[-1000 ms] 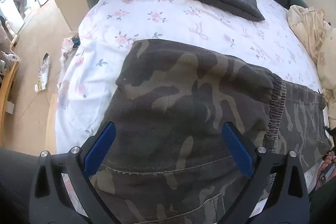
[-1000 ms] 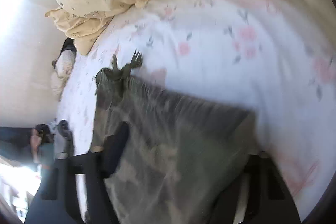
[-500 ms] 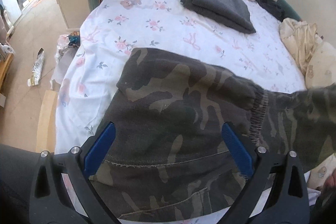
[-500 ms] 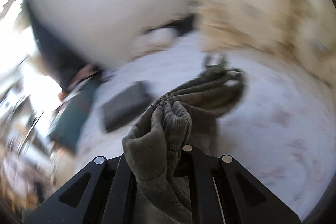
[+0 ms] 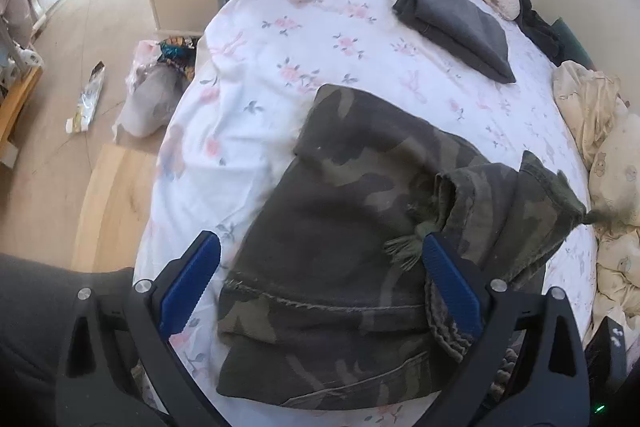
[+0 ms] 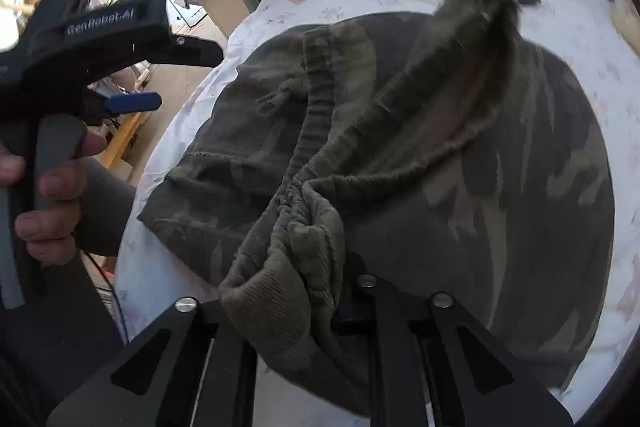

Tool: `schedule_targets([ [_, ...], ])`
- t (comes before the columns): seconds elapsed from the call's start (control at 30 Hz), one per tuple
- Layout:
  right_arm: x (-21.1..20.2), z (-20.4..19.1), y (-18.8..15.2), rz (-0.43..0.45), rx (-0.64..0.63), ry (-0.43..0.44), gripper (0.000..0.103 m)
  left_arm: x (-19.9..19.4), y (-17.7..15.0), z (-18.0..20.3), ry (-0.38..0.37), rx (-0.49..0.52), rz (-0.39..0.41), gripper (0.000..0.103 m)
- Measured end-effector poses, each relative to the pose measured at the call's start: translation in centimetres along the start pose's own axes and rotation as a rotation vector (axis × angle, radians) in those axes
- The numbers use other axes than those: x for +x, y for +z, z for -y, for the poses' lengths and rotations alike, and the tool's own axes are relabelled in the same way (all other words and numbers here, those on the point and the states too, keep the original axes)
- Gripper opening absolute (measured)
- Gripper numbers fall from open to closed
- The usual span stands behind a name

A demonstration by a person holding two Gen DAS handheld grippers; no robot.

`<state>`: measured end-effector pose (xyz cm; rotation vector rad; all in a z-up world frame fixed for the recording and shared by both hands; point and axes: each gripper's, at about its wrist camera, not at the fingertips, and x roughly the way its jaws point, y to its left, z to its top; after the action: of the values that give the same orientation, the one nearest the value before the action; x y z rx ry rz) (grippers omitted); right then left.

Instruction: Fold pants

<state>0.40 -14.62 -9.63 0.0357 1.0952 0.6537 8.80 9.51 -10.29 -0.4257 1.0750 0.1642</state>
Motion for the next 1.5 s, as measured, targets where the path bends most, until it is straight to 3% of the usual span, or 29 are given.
schedule_targets([
  [0.03, -0.6, -0.1, 0.0, -0.008, 0.02, 0.033, 0.038, 0.0, 0.0, 0.0, -0.003, 0.001, 0.0, 0.099],
  [0.13, -3.2, -0.4, 0.2, 0.001, 0.021, 0.109, 0.061, -0.3, 0.3, 0.1, -0.01, 0.002, 0.014, 0.099],
  [0.2, -5.3, -0.3, 0.3, 0.033, 0.035, 0.161, 0.062, -0.6, 0.5, 0.2, -0.011, -0.008, 0.024, 0.099],
  [0.3, -8.7, 1.8, 1.9, 0.198, 0.118, 0.067, 0.061, -0.8, 0.5, 0.6, -0.022, -0.008, 0.033, 0.099],
  [0.33, -9.1, 3.9, 3.0, 0.249, 0.187, -0.042, 0.059, -0.8, 0.5, 0.9, -0.025, 0.001, 0.037, 0.099],
  [0.37, -8.9, 5.2, 3.6, 0.263, 0.237, -0.097, 0.057, -1.0, 0.5, 1.2, -0.026, 0.015, 0.046, 0.099],
  [0.4, -8.4, 7.1, 4.3, 0.268, 0.301, -0.13, 0.044, -1.2, 0.4, 1.5, -0.021, 0.033, 0.059, 0.099],
  [0.43, -7.1, 9.5, 5.0, 0.249, 0.385, -0.146, 0.029, -1.3, 0.4, 1.6, -0.017, 0.042, 0.066, 0.099],
  [0.53, -3.4, 12.4, 6.3, 0.215, 0.515, -0.076, 0.015, -1.6, 0.4, 1.5, -0.014, 0.05, 0.079, 0.099],
  [0.6, -2.3, 10.9, 8.0, 0.234, 0.499, 0.01, 0.012, -1.6, 0.3, 1.3, -0.007, 0.048, 0.08, 0.099],
  [0.67, -1.7, 7.6, 10.6, 0.245, 0.389, 0.047, 0.012, -1.6, 0.4, 1.0, -0.007, 0.038, 0.078, 0.099],
  [0.73, 0.9, 3.7, 12.9, 0.17, 0.292, 0.048, 0.012, -1.5, 0.6, 0.9, -0.009, 0.035, 0.076, 0.099],
  [0.77, 2.9, 2.4, 13.9, 0.096, 0.254, 0.001, 0.012, -1.5, 0.6, 0.8, -0.009, 0.036, 0.078, 0.099],
  [0.8, 4.4, 2.0, 14.4, 0.04, 0.232, -0.05, 0.012, -1.5, 0.7, 0.9, -0.008, 0.036, 0.079, 0.099],
  [0.87, 5.0, 2.0, 14.8, 0.017, 0.236, -0.055, 0.012, -1.7, 0.8, 0.8, -0.009, 0.03, 0.086, 0.099],
  [0.97, 0.6, 2.7, 13.2, 0.142, 0.269, 0.041, 0.012, -1.9, 0.8, 0.9, -0.038, 0.03, 0.079, 0.099],
  [1.1, -6.9, 6.8, 7.3, 0.307, 0.411, 0.031, 0.018, -1.7, 0.2, 2.6, -0.09, 0.1, 0.056, 0.099],
  [1.13, -8.4, 9.1, 4.7, 0.332, 0.514, -0.013, 0.029, -1.5, -0.2, 3.4, -0.101, 0.129, 0.05, 0.099],
  [1.2, -9.6, 11.8, 1.4, 0.345, 0.657, -0.09, 0.054, -1.2, -1.0, 5.6, -0.125, 0.198, 0.038, 0.099],
  [1.33, -9.5, 16.8, -5.3, 0.31, 0.968, -0.186, 0.056, 0.2, -2.6, 9.9, -0.124, 0.327, 0.006, 0.099],
  [1.43, -7.6, 18.0, -7.9, 0.266, 1.085, -0.118, 0.062, 2.3, -3.3, 12.1, -0.068, 0.39, -0.033, 0.099],
  [1.5, -6.2, 18.0, -8.8, 0.23, 1.094, -0.082, 0.063, 4.6, -3.6, 12.7, 0.017, 0.431, -0.076, 0.097],
])
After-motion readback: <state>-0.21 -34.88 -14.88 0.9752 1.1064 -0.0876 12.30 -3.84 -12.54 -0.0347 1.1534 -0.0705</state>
